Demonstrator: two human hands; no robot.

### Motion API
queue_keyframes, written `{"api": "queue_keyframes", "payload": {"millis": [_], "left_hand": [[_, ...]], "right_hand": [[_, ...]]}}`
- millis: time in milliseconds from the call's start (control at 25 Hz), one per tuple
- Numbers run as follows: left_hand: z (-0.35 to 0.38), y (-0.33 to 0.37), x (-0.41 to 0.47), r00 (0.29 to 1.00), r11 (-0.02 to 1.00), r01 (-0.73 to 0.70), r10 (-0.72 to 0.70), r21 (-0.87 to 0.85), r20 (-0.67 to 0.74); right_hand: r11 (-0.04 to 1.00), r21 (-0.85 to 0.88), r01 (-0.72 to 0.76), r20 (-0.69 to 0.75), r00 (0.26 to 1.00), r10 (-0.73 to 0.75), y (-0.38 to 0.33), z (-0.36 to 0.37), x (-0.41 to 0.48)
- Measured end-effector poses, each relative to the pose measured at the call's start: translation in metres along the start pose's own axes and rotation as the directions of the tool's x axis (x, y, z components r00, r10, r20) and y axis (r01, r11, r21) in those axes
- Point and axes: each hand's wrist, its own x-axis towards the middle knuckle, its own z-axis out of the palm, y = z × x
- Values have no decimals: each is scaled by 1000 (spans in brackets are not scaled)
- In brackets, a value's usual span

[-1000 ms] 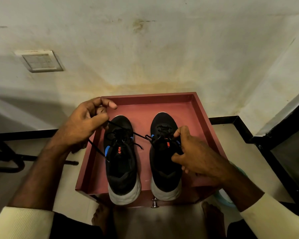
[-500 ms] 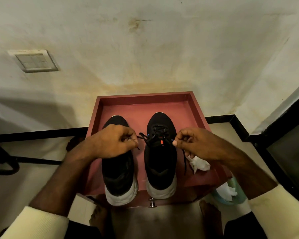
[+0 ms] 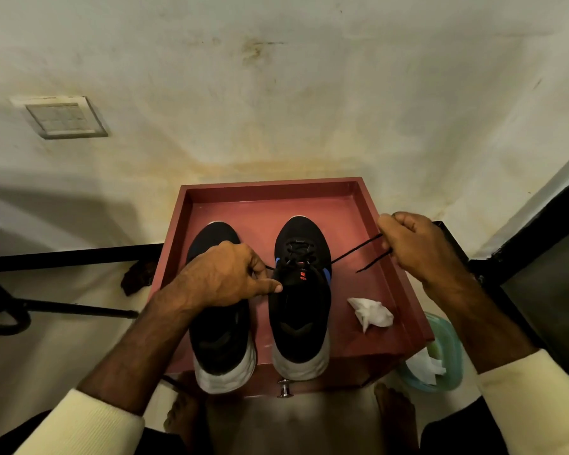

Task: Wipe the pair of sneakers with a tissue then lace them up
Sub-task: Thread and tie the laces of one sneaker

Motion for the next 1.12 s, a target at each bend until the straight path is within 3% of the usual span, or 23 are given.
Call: {"api": "queue_keyframes", "payload": {"millis": [160, 280, 400, 480, 560, 600, 640, 720, 840, 1120], "left_hand": [[-1, 1, 1, 1000, 1000, -4, 4, -14, 14], [-1, 1, 1, 999, 999, -20, 21, -33, 45], [-16, -7, -8, 1000, 994, -23, 23, -109, 2], [-30, -16, -14, 975, 1000, -2, -3, -21, -221], [-34, -19, -14, 921, 997, -38, 60, 64, -386], [-30, -16, -12, 919, 993, -111, 117, 37, -376], [-25, -12, -10, 930, 982, -189, 184, 16, -319], [-7, -7, -2, 946, 958, -266, 281, 106, -164], [2, -9, 9, 951, 940, -272, 295, 209, -92], [-11, -19, 9, 974, 976, -207, 212, 65, -85]], "right_hand": [[1000, 1, -11, -121, 993, 11, 7, -8, 7], [994, -105, 4, -136, 991, -19, 9, -10, 7], [907, -421, -22, 2, 1000, 25, 14, -10, 6], [738, -674, 34, 0, 999, -46, 16, -4, 2], [781, -588, 211, 27, 970, -241, 12, 5, 0], [830, -448, 333, 97, 940, -326, 8, 10, -1], [844, -324, 428, 204, 902, -380, 5, 16, -3], [814, -249, 525, 424, 815, -396, 3, 30, -7], [804, -253, 538, 467, 796, -385, 8, 42, -5], [744, -358, 563, 441, 805, -397, 8, 31, -4]]}}
